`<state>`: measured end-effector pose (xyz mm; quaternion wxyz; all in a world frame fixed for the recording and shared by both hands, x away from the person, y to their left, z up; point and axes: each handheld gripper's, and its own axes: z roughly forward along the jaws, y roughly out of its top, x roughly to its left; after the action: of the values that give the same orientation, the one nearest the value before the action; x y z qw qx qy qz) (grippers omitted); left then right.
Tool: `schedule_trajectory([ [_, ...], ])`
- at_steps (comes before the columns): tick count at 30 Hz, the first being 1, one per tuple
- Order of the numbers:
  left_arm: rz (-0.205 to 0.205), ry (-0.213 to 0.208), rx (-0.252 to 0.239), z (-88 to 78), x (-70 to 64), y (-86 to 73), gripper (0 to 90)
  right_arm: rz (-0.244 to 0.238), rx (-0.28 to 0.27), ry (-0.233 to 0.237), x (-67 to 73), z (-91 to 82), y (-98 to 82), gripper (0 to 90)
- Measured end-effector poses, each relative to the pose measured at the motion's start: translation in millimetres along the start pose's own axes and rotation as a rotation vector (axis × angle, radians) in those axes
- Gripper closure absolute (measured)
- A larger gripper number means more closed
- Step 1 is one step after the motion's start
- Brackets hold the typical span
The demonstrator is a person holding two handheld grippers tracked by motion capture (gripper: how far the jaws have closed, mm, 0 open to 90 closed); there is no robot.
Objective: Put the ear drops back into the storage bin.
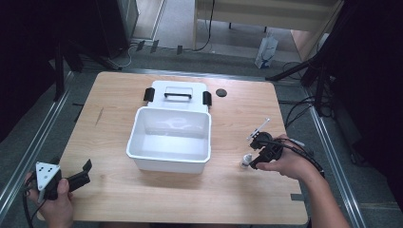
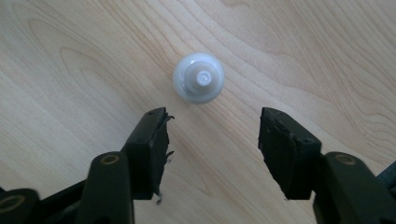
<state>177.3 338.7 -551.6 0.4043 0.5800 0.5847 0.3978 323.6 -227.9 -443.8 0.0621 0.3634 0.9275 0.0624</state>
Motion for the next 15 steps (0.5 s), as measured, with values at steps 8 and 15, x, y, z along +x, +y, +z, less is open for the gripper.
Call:
schedule_trajectory([
  [8, 0.008, 0.003, 0.001, 0.4, -0.9, 0.1, 0.0, 0.002, 0.058, 0.006, -0.6, 1.7, 12.6, 50.7],
  [15, 0.01, 0.003, 0.002, 0.5, -1.1, 0.2, 0.0, 0.03, 0.066, 0.022, -1.2, 4.7, 22.1, 54.2],
])
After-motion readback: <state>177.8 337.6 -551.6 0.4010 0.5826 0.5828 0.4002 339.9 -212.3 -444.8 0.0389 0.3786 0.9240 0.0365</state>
